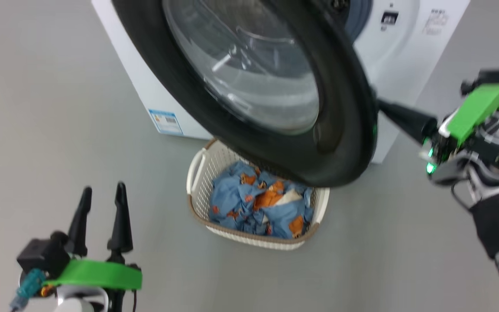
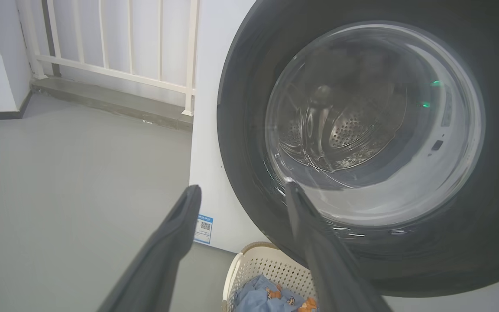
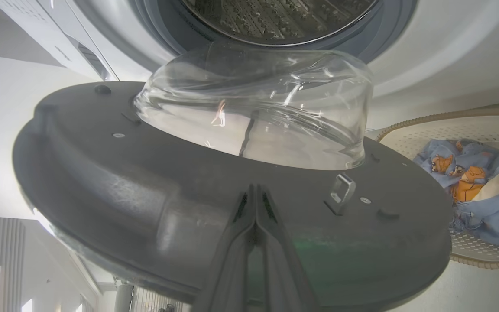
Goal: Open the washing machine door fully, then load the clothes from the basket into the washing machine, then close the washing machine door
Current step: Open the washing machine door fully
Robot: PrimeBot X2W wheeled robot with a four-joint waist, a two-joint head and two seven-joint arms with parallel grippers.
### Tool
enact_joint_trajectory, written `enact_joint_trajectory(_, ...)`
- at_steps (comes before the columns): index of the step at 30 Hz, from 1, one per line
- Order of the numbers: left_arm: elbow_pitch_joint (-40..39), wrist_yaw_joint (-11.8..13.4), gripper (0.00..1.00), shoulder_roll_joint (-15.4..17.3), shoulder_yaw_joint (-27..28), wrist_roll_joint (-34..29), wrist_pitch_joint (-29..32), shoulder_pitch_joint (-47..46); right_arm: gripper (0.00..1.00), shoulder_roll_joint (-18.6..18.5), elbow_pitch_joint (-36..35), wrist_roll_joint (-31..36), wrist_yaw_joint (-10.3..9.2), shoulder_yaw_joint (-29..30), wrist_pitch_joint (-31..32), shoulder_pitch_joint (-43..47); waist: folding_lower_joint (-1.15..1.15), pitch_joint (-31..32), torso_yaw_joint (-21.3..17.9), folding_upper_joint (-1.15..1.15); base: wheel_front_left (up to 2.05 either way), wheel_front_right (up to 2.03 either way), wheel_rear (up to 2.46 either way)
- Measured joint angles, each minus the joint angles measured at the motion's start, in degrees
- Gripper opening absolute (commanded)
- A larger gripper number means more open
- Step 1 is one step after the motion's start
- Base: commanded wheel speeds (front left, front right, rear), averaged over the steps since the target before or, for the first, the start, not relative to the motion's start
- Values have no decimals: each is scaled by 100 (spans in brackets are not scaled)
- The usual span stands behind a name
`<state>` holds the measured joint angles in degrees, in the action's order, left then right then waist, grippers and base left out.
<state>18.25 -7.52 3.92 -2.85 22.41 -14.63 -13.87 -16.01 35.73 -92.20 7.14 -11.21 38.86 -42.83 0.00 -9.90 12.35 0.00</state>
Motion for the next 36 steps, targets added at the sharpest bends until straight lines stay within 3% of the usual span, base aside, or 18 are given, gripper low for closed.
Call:
enact_joint_trajectory(6, 96, 1, 100, 40, -3, -33, 0, 270, 0, 160, -207, -65, 0, -2, 89, 530, 0, 379, 165, 0, 0, 0, 0)
enact_joint_trajectory(22, 75, 76, 100, 96, -107, -33, 162, 539, 0, 523, -1068, -142, 1, -38, 330, 1764, 0, 894, 1088, 0, 0, 0, 0)
enact_joint_trajectory(36, -18, 130, 100, 220, -191, -31, 278, 615, 0, 742, -1134, -138, 1, -60, 350, 1997, 0, 1062, 1723, 0, 0, 0, 0)
